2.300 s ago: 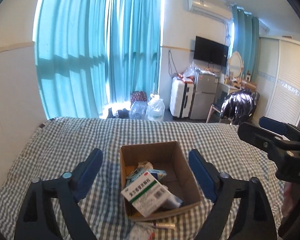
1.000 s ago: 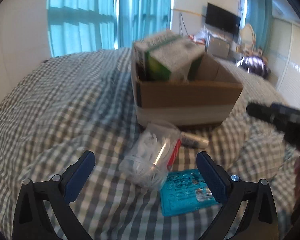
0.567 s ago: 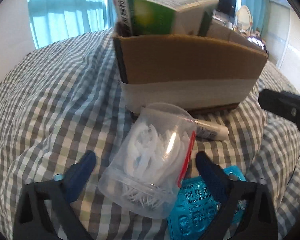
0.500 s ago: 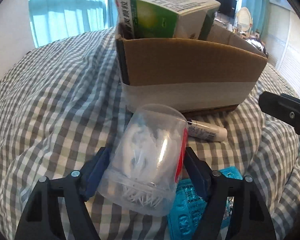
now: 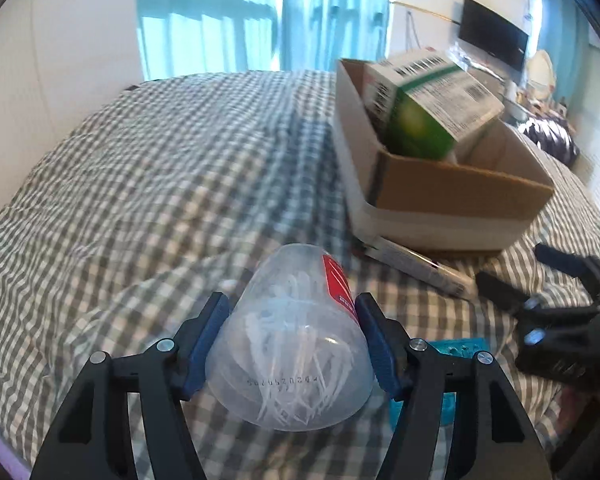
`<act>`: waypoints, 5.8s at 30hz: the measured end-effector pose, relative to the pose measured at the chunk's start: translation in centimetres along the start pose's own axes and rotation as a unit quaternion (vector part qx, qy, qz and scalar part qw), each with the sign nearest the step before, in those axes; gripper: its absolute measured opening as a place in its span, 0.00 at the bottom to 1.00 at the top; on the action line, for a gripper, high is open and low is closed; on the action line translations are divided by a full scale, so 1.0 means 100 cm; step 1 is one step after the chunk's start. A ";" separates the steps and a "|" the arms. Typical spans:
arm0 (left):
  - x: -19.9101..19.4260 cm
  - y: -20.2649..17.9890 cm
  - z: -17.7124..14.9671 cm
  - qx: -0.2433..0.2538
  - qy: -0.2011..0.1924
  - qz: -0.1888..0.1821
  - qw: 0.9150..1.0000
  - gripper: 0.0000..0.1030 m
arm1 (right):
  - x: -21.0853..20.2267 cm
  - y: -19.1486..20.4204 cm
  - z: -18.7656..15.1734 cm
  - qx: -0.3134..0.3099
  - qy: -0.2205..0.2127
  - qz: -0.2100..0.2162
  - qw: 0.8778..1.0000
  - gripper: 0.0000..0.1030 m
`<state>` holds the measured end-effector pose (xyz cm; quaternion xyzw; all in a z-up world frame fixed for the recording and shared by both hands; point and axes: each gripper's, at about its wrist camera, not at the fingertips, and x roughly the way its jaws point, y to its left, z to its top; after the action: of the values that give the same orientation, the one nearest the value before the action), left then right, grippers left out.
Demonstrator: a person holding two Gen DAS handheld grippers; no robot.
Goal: Organize objects
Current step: 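Move both tools back toward the remaining cup, tube and blister pack, then grasp the clear plastic cup with the left tool while the right tool grasps the white tube, then carry the cup and tube over the cardboard box and open both tools, then move the right tool down to the blue blister pack and grasp it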
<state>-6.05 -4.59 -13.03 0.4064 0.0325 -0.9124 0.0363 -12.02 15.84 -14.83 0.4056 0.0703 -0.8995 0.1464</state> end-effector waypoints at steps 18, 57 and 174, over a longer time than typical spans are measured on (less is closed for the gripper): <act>0.026 0.004 -0.001 -0.005 0.035 -0.024 0.999 0.62 | 0.052 0.037 0.001 -0.067 0.074 0.002 0.995 0.35; -0.136 -0.034 0.054 -0.021 -0.093 -0.059 0.994 0.61 | -0.183 0.017 0.027 -0.028 -0.085 0.010 0.996 0.18; -0.021 -0.005 -0.029 0.021 0.004 0.050 0.999 1.00 | 0.028 0.024 -0.051 -0.002 0.153 0.094 0.984 0.85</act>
<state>-2.52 -3.73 -13.40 0.4121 -0.0068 -0.9081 0.0735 -9.45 14.20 -20.32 0.5427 0.0555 -0.8090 0.2191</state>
